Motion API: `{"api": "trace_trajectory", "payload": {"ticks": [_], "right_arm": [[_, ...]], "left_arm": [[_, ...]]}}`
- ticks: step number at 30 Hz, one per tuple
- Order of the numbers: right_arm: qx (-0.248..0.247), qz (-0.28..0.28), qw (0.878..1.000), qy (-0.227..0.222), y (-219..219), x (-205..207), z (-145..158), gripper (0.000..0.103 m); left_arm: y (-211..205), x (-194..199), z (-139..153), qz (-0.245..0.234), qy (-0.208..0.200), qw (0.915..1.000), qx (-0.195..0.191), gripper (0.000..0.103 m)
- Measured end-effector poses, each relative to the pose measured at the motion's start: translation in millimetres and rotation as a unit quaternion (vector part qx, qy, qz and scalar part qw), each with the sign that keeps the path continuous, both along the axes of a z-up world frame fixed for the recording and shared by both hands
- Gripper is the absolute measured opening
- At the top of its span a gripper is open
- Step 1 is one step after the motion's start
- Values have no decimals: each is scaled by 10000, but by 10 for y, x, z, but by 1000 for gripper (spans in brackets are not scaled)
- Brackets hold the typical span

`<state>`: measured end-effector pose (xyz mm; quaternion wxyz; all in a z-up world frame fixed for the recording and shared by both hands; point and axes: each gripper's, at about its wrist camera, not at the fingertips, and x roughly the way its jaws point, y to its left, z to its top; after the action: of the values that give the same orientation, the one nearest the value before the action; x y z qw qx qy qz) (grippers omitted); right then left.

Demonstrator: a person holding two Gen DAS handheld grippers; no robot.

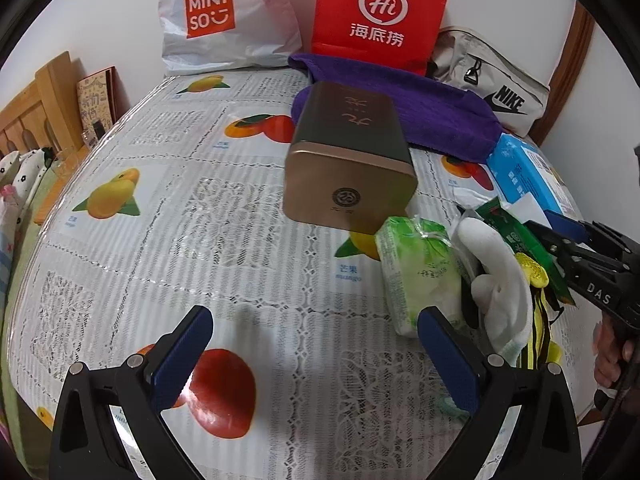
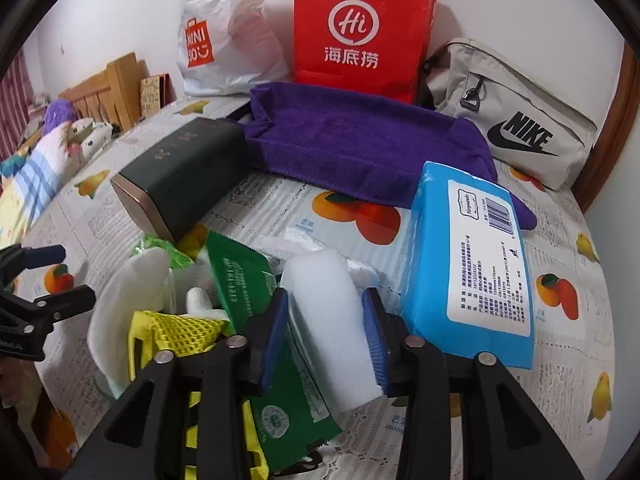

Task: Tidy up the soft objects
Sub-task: 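Close the right tool on the white sponge block while the left tool approaches the green tissue pack, then grasp the green tissue pack with the left tool while the right tool lifts the sponge block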

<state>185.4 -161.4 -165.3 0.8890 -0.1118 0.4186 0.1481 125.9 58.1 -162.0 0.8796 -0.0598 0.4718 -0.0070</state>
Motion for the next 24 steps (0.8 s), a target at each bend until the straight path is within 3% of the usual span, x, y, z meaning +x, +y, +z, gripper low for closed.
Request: {"api": "trace_trajectory", "payload": {"ticks": [3, 5, 8, 16, 24], "right_arm": [[-32, 24, 10000, 34, 19, 64, -27, 48], [-187, -82, 9998, -30, 3, 104, -35, 38], [108, -99, 9998, -94, -84, 85, 32, 36], [403, -307, 9958, -758, -240, -164, 379, 36], [731, -609, 9903, -1015, -607, -591, 610, 36]], "left_arm": [[-24, -1, 27, -15, -30, 10000, 12, 103], [-30, 4, 35, -13, -38, 10000, 27, 103], [-37, 22, 33, -10, -54, 10000, 48, 103], [-118, 150, 38, -151, -85, 9998, -44, 102], [-373, 362, -63, -414, 124, 9987, 261, 100]]}}
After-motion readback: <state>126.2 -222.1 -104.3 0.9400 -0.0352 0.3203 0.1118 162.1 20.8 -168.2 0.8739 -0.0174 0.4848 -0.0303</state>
